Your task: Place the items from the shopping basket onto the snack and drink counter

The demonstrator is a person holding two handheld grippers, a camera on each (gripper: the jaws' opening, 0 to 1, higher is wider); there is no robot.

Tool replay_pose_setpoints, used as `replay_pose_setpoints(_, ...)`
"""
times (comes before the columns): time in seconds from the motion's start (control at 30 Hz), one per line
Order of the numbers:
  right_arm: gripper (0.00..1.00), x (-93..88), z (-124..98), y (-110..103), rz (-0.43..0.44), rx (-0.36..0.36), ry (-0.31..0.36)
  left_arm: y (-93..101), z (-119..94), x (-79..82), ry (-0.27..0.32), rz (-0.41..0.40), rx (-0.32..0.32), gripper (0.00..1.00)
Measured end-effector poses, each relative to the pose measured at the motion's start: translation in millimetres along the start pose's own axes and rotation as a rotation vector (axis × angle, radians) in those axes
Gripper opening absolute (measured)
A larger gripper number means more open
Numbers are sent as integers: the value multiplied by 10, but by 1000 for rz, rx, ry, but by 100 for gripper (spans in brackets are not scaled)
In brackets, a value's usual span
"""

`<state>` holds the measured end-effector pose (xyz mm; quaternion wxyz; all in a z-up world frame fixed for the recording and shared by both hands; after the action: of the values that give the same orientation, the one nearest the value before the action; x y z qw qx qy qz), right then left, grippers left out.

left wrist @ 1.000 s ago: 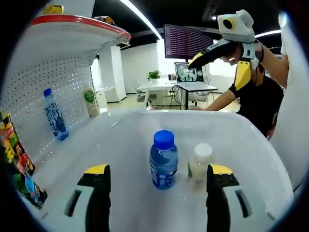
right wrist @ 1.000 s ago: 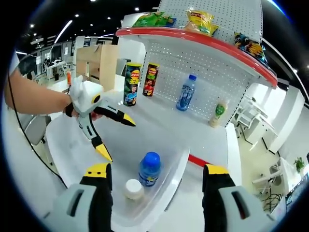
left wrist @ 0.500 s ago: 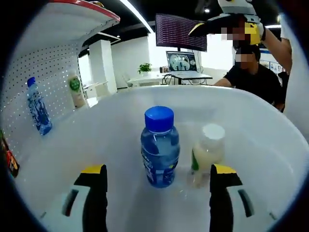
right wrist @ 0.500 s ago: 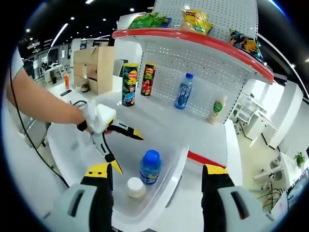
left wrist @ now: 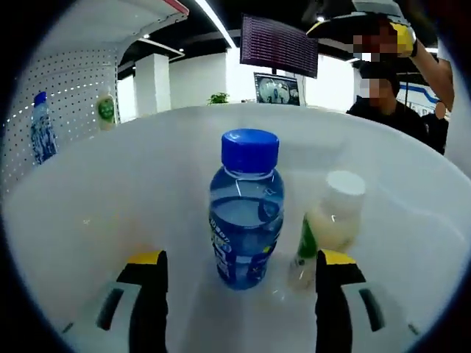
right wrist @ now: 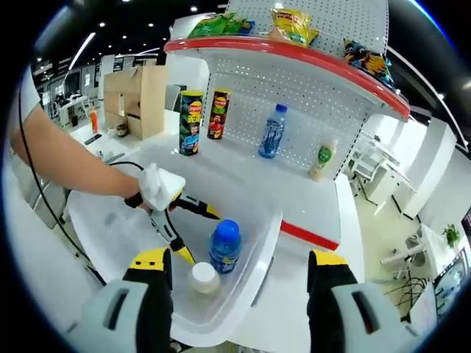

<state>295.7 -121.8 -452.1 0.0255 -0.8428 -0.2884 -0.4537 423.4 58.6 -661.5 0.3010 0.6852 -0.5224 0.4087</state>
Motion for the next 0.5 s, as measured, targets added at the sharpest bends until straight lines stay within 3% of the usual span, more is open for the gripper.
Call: replay_pose_setpoints(0.5,74,-42,-77,-16,10,-36,-30,-83,154,-25,-8,16,-22,76)
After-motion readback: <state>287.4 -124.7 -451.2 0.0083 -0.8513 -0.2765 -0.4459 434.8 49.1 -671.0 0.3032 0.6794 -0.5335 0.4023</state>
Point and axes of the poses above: the point that each gripper's makers call its tool centre point, and the gripper's own axes: z roughly forward along the fingers, y roughly to its right, x roughly out of its top, the point moved 9 cm from there along -z, roughly backward along the fingers, and after that the axes turned 1 degree about x, right-handed, at the moved point
